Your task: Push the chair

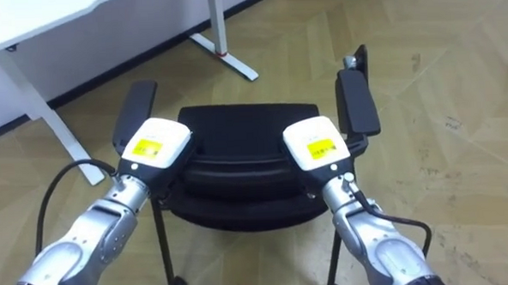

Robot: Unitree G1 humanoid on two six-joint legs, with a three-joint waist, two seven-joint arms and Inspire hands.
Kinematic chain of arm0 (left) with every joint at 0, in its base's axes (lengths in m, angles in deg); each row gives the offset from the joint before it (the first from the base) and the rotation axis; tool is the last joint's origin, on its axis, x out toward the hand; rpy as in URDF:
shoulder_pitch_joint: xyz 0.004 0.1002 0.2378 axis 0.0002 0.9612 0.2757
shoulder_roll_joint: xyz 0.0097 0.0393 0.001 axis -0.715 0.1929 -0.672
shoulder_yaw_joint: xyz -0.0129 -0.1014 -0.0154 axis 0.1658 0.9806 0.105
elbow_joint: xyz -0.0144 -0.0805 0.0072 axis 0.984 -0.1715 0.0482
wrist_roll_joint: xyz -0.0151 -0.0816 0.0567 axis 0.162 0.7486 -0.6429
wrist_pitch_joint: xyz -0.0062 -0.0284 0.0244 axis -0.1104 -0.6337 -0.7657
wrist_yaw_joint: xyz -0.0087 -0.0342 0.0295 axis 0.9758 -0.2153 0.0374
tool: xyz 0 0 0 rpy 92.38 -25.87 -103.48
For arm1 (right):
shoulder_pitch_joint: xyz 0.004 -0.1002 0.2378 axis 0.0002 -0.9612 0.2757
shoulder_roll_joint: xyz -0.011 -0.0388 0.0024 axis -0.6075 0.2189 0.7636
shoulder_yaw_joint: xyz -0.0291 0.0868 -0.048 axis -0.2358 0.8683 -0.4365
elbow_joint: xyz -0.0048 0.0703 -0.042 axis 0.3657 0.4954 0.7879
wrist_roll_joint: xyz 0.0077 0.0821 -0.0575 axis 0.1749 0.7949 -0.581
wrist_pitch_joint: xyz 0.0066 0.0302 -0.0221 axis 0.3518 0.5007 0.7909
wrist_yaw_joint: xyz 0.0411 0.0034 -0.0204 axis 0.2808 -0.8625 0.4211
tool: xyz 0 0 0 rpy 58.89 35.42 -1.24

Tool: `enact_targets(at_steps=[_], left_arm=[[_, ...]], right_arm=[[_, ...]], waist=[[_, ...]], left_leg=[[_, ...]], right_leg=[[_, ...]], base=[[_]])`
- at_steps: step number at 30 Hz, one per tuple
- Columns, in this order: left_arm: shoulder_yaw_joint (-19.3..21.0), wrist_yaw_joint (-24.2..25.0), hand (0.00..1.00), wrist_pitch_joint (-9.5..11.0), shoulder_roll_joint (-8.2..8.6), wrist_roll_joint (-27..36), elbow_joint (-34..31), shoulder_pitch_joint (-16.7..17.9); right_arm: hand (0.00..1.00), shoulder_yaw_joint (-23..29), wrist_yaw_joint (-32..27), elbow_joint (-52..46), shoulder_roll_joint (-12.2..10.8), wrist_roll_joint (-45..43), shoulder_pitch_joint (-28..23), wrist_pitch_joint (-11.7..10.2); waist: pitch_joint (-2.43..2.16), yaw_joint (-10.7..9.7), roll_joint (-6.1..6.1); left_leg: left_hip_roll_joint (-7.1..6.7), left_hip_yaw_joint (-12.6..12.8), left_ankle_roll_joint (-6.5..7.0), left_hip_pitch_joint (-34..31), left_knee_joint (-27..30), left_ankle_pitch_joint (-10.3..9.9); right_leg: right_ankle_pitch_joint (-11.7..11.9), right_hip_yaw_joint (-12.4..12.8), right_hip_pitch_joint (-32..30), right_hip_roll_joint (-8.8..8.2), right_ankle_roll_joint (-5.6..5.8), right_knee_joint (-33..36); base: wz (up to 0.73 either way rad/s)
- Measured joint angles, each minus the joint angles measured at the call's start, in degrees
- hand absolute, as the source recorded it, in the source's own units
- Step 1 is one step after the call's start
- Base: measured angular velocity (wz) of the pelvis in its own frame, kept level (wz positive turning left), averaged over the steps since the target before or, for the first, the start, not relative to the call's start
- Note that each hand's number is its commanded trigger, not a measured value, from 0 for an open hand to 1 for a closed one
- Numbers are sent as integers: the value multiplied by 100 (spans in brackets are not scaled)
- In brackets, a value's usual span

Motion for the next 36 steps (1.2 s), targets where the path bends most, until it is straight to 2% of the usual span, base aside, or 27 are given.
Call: enact_targets(at_steps=[1,3,5,8,9,10,11,12,14,15,16,17,19,21,22,24,25,26,27,28,29,30,31,32,33,34,36], left_arm=[[36,-2,100,54,14,-28,64,-1],[52,-2,100,90,7,-65,110,0],[54,-8,100,97,11,-72,117,22],[54,-88,100,139,48,-71,202,32],[54,-127,100,161,67,-64,239,27],[54,-264,100,196,142,-51,358,-4],[51,-390,100,202,199,-47,441,-7],[49,-415,100,204,212,-48,450,-4],[47,-448,100,242,248,-49,449,12],[48,-466,100,270,250,-49,448,9],[48,-537,100,320,251,-42,448,13],[48,-613,100,330,252,-31,439,27],[49,-703,100,330,251,-30,422,18],[62,-687,100,324,228,-31,353,13],[102,-672,100,325,225,-31,312,11],[136,-674,100,329,226,-43,300,-3],[153,-675,100,333,226,-30,302,-3],[161,-681,100,335,228,-16,317,-10],[170,-688,100,335,231,-4,325,-20],[194,-685,100,331,242,54,344,-62],[197,-683,100,347,241,69,407,-124],[196,-677,100,372,242,69,456,-155],[196,-664,100,393,252,66,514,-179],[195,-678,100,421,241,52,544,-179],[193,-683,100,448,228,46,552,-178],[197,-722,100,504,160,47,547,-190],[204,-827,100,540,102,60,599,-233]], right_arm=[[100,0,7,22,-28,8,-38,-4],[100,0,21,19,-66,2,-91,-8],[100,10,21,-63,-19,-11,-175,-63],[100,28,-39,-25,-20,-21,-238,-96],[100,30,-47,-21,-6,-21,-238,-97],[100,42,-103,-14,44,-17,-238,-98],[100,46,-169,19,66,-14,-233,-102],[100,46,-187,-8,78,-18,-231,-105],[100,45,-289,1,163,-21,-276,-122],[100,44,-337,2,190,-20,-281,-127],[100,54,-435,7,206,-13,-298,-128],[100,63,-493,13,204,-10,-307,-116],[100,63,-575,23,203,7,-302,-95],[100,64,-611,11,203,13,-290,-81],[100,65,-647,-3,197,12,-272,-53],[100,75,-653,-23,192,-4,-234,-40],[100,74,-667,-21,189,-25,-218,-39],[100,71,-702,5,183,-49,-185,-38],[100,68,-711,13,185,-53,-156,-38],[100,64,-713,30,189,-65,-69,-18],[100,59,-713,83,169,-68,-8,11],[100,58,-711,129,152,-70,9,12],[100,58,-698,181,117,-68,4,12],[100,57,-698,197,84,-48,-39,12],[100,58,-698,187,72,-45,-64,13],[100,57,-696,143,47,-45,-71,16],[100,53,-696,128,3,-52,-28,26]], waist=[[1,65,-30],[1,86,-83],[41,65,-20],[55,57,-25],[36,42,-60],[63,39,-39],[81,102,-16],[88,121,-1],[81,137,48],[75,147,68],[67,167,90],[39,197,83],[26,213,24],[-32,221,-60],[-42,232,-71],[-49,255,-137],[-50,268,-193],[-56,273,-235],[-52,280,-246],[-34,310,-213],[-16,331,-165],[-13,330,-157],[0,336,-130],[45,345,-73],[40,348,-51],[43,394,-9],[77,404,56]], left_leg=[[55,1,-16,-83,343,-81],[131,-5,-25,-421,1113,-107],[365,-9,16,-982,2206,-76],[564,-14,147,-1487,3121,161],[554,-18,143,-1582,3150,120],[525,20,149,-1851,3095,113],[479,147,148,-2115,2921,115],[424,166,146,-2217,2732,118],[222,202,190,-2434,1535,258],[177,200,179,-2446,1235,310],[105,173,287,-2443,791,529],[42,172,333,-2390,609,804],[-92,213,417,-2298,386,1020],[-196,297,468,-2259,321,1076],[-266,425,536,-2246,329,1116],[-369,619,641,-2148,329,1081],[-496,667,748,-2056,349,1010],[-648,755,859,-1976,406,932],[-686,748,906,-1951,455,877],[-759,757,962,-1944,607,714],[-761,763,964,-1935,747,576],[-763,759,991,-1889,782,521],[-763,691,1020,-1787,845,354],[-758,629,1063,-1640,850,230],[-750,589,1076,-1596,845,180],[-742,532,1103,-1563,838,93],[-751,361,1109,-1471,763,40]], right_leg=[[-103,-11,5,28,-35,95],[-236,-96,-5,30,-95,284],[-402,-335,67,71,-190,431],[-596,-448,111,141,-330,668],[-627,-487,120,137,-346,692],[-705,-557,128,123,-395,753],[-774,-579,123,111,-405,830],[-819,-641,109,82,-392,874],[-960,-664,109,101,-300,935],[-989,-659,101,101,-287,959],[-1039,-624,100,100,-250,984],[-1082,-601,105,53,-193,990],[-1143,-568,106,-52,-102,989],[-1196,-536,96,-167,14,991],[-1261,-511,105,-242,66,998],[-1376,-485,167,-435,166,1079],[-1451,-485,228,-593,203,1179],[-1550,-488,273,-766,304,1308],[-1600,-512,273,-841,368,1466],[-1617,-657,147,-986,439,1947],[-1486,-836,-52,-1151,540,2557],[-1377,-847,-120,-1206,548,2809],[-1071,-841,-244,-1265,542,3251],[-691,-806,-431,-1317,536,3674],[-613,-784,-524,-1328,547,3857],[-660,-735,-825,-1332,562,4095],[-829,-640,-1272,-1159,529,4072]], base=[[5],[15],[39],[38],[28],[11],[0],[-15],[-5],[-6],[-15],[-14],[-4],[-2],[-4],[-4],[-6],[-8],[-16],[-20],[-15],[3],[14],[15],[5],[0],[12]])
